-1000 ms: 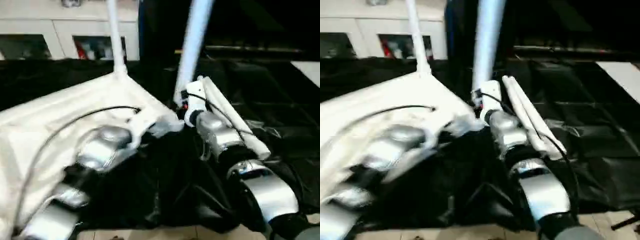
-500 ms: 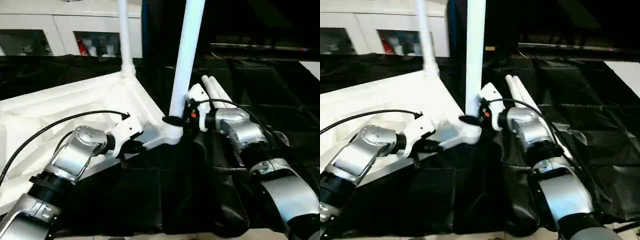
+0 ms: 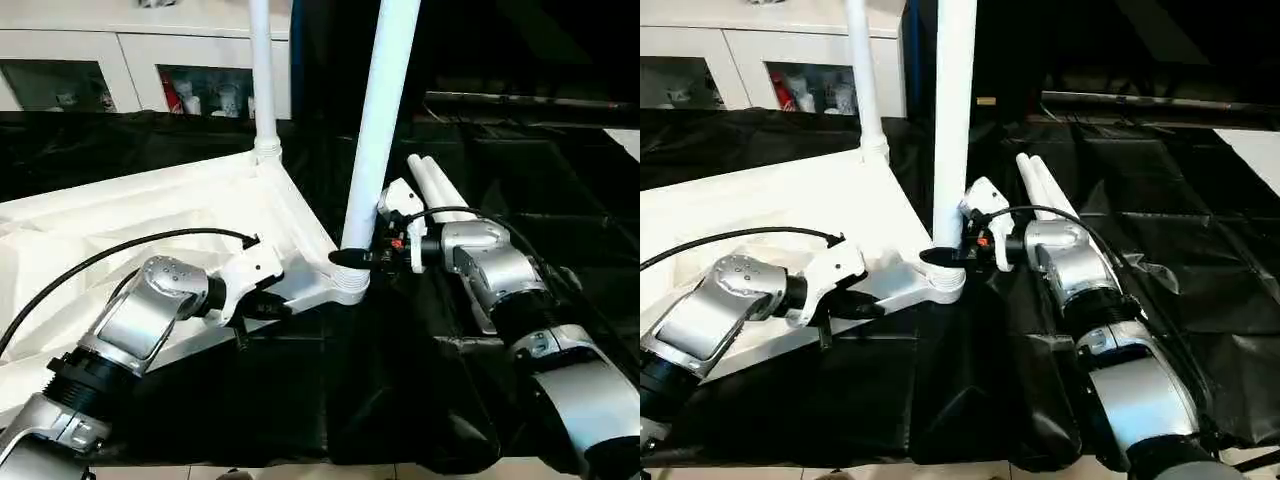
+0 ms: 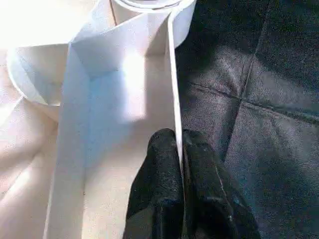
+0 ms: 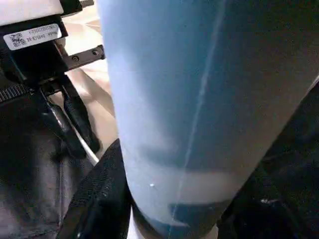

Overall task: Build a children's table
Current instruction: Rotate leg to tighten

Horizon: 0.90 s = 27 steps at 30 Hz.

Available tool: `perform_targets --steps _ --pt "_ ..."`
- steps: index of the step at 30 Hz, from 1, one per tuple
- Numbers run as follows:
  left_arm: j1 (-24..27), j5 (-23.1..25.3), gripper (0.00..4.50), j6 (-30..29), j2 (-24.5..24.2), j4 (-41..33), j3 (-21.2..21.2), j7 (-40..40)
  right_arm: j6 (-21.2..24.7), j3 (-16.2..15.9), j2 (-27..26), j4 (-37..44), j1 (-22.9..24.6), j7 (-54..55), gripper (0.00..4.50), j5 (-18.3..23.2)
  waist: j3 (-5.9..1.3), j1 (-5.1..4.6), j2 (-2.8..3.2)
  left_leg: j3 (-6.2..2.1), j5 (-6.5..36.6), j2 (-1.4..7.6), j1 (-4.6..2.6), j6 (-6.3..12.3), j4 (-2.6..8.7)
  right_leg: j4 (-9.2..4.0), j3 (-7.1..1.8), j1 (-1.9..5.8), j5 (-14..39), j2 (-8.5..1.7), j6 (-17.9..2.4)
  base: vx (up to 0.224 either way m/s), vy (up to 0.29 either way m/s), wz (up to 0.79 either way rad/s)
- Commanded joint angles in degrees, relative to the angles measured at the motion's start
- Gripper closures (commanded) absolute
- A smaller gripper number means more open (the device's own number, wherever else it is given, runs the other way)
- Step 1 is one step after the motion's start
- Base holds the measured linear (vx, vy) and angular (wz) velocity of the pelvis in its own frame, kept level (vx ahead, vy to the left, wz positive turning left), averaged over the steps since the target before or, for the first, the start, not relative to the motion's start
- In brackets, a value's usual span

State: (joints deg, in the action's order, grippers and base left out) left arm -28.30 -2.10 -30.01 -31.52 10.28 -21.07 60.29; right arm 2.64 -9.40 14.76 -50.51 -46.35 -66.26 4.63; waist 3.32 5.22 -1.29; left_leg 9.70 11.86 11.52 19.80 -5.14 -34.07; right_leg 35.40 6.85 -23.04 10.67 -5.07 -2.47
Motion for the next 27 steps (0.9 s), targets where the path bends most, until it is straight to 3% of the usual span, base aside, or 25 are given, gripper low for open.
perform_targets --steps 1,3,6,7,9,11,12,13,15,16,17,18,19,20,21,22,23,24,25,26,27 --pt "-1.9 -1.9 4.5 -0.2 1.2 -3.7 0.3 1.6 6.4 -3.6 1.2 -7.0 5.0 8.3 2.62 -6.6 -3.81 -0.05 0.45 -0.31 6.0 2.08 0.17 2.73 3.97 -3.73 -3.94 3.42 10.0 -4.02 -12.4 0.0 0.0 0.0" --pt "-2.4 -1.5 4.5 -1.0 2.3 -2.6 0.7 -0.1 8.3 -2.0 0.0 -7.8 4.9 12.0 2.62 -5.7 -3.55 -0.18 0.5 -0.31 7.2 2.01 0.19 2.15 4.13 -4.09 -3.96 3.35 12.1 -4.03 -11.9 0.0 0.0 0.0" --pt "-3.2 -1.0 4.5 -2.0 4.0 -0.8 1.2 -2.7 11.3 -0.2 -1.5 -8.9 4.7 16.6 2.62 -4.6 -2.94 -0.47 0.47 -0.58 14.5 1.93 -0.55 0.05 4.63 -5.48 -3.72 2.94 23.4 -4.06 -8.6 0.0 0.0 0.0" --pt "-4.0 -0.5 4.5 -3.1 5.7 0.9 1.7 -5.2 13.3 1.4 -2.8 -9.6 4.7 21.3 2.62 -3.9 -2.8 -0.59 0.37 -0.72 17.6 1.95 -1.09 -0.58 4.7 -6.06 -3.56 2.63 28.1 -4.18 -7.0 0.0 0.0 0.0" --pt "-5.3 0.0 4.5 -5.2 8.2 3.2 2.5 -8.8 15.5 3.2 -4.6 -10.5 5.0 28.0 2.62 -3.1 -2.53 -0.86 0.34 -0.89 20.1 1.73 -1.68 -1.44 4.75 -6.89 -3.28 2.25 33.2 -4.15 -4.9 0.0 0.0 0.0" --pt "-6.8 0.8 4.5 -7.2 10.8 5.9 3.2 -12.9 15.9 4.5 -6.4 -11.1 5.5 33.7 2.62 -2.6 -2.4 -1.29 0.36 -1.31 24.0 1.31 -2.32 -1.85 4.57 -8.28 -2.12 2.08 39.4 -4.21 -0.9 0.0 0.0 0.0" --pt "-7.5 1.1 4.5 -7.9 12.2 7.2 3.4 -14.5 16.0 5.5 -7.5 -11.4 5.7 37.2 2.62 -2.1 -2.47 -1.35 0.37 -1.36 24.8 1.23 -2.57 -1.71 4.45 -8.64 -1.8 1.92 40.1 -4.24 -0.3 -0.058 0.02 -0.06" --pt "-8.2 1.4 4.5 -8.4 13.6 8.6 3.6 -16.3 16.4 6.7 -8.6 -11.8 5.8 40.7 2.62 -1.4 -2.34 -2.17 0.65 -1.57 27.7 1.22 -3.21 -1.5 4.23 -9.87 -0.41 1.67 41.0 -3.96 1.0 -0.058 0.02 -0.06" --pt "-9.1 1.8 4.5 -8.8 15.2 10.3 3.9 -18.4 16.3 7.8 -9.9 -12.2 5.8 44.1 2.62 -0.8 -2.25 -2.8 1.36 -1.84 31.0 1.57 -3.97 -1.38 4.32 -10.55 0.98 1.67 39.2 -3.68 1.4 -0.062 0.042 -0.03" --pt "-11.2 2.7 4.5 -8.2 18.8 14.6 4.5 -23.3 15.2 9.5 -12.9 -13.3 5.8 51.2 2.62 -0.1 -2.17 -3.72 1.76 -2.51 35.4 2.38 -3.7 -1.43 5.08 -10.27 2.28 2.74 35.0 -3.32 1.6 -0.055 0.054 -0.03" --pt "-12.3 3.1 4.5 -7.9 20.8 16.6 4.9 -25.5 14.8 10.5 -14.5 -13.9 5.6 54.8 2.62 0.2 -1.94 -3.24 2.67 -3.16 40.4 3.69 -2.52 -1.57 7.08 -7.95 1.85 4.29 30.4 -2.88 0.9 -0.019 0.061 -0.02" --pt "-12.8 3.2 4.5 -7.7 21.9 17.7 5.1 -26.9 14.6 11.0 -15.4 -14.4 5.5 56.3 2.62 0.4 -2.06 -3.29 2.29 -3.23 41.8 4.51 -1.67 -1.37 8.08 -5.71 0.63 5.08 26.4 -2.81 0.0 -0.069 0.022 0.12" --pt "-13.7 3.3 4.5 -7.6 23.7 19.1 5.6 -28.8 14.6 11.6 -16.7 -15.0 5.2 58.3 2.62 0.8 -1.29 -2.17 3.02 -2.02 47.7 5.44 -0.69 -2.45 11.34 -1.73 0.05 5.51 22.5 -1.53 -2.1 -0.069 0.022 0.12" --pt "-14.2 3.5 4.5 -7.6 24.6 19.7 5.5 -29.9 14.4 12.0 -17.4 -15.5 4.9 59.9 2.62 1.0 -1.29 0.19 2.69 0.16 50.3 5.98 0.71 -2.56 13.57 4.04 -1.65 6.36 19.1 -0.76 -2.7 -0.088 -0.038 0.28" --pt "-14.4 3.6 4.5 -7.7 25.0 19.9 5.4 -30.3 14.2 12.2 -17.7 -15.7 4.8 60.5 2.62 1.0 -1.14 1.02 1.9 1.53 49.4 5.61 0.31 -1.8 13.92 4.67 -2.92 5.59 21.7 -0.21 -1.9 -0.019 -0.116 0.3" --pt "-14.4 3.6 4.5 -7.7 25.1 20.0 5.4 -30.5 14.2 12.2 -17.8 -15.8 4.7 60.8 2.62 1.0 -0.97 0.83 0.05 2.06 46.1 4.02 -1.67 -1.28 11.39 1.03 -3.7 3.31 32.3 0.15 -0.1 -0.019 -0.116 0.3" --pt "-14.6 3.6 4.5 -7.7 25.7 20.1 5.4 -31.0 14.3 12.2 -18.3 -16.1 4.4 61.0 2.62 1.0 -0.13 -0.54 -1.24 1.08 19.8 -2.27 -11.17 0.0 -9.07 -16.12 -4.36 -9.03 75.4 -7.52 5.1 0.056 -0.081 0.01" --pt "-14.8 3.6 4.5 -7.9 26.4 20.2 5.2 -31.4 14.4 12.1 -18.9 -16.5 3.8 61.5 2.62 0.9 -0.41 -1.45 -2.12 -0.09 18.4 -1.59 -5.86 1.58 -6.22 -13.79 -5.32 -1.7 71.3 -8.98 5.8 0.14 0.064 -0.33" --pt "-14.9 3.5 4.5 -8.1 26.8 20.3 5.3 -31.9 14.7 12.3 -19.4 -16.8 3.2 62.0 2.62 0.7 -2.6 0.23 0.18 -1.7 20.0 -0.17 -3.84 1.33 0.5 -9.37 -3.04 4.25 54.3 -8.01 6.4 0.14 0.064 -0.33" --pt "-14.9 3.5 4.5 -8.1 26.9 20.3 5.3 -31.9 14.7 12.3 -19.5 -16.8 3.2 62.0 2.62 0.7 -2.99 -0.8 -0.12 -2.8 23.3 1.71 -5.21 2.0 3.97 -6.53 -1.54 2.67 35.0 -4.78 4.7 0.058 0.047 -0.13" --pt "-15.0 3.6 4.5 -8.0 26.9 20.4 5.4 -32.1 14.7 12.2 -19.6 -16.9 2.9 62.4 2.62 0.5 -3.19 -0.67 0.91 -2.58 23.3 1.93 -5.74 2.26 4.48 -6.55 -1.55 2.43 27.9 -4.39 2.6 -0.032 -0.032 0.18"
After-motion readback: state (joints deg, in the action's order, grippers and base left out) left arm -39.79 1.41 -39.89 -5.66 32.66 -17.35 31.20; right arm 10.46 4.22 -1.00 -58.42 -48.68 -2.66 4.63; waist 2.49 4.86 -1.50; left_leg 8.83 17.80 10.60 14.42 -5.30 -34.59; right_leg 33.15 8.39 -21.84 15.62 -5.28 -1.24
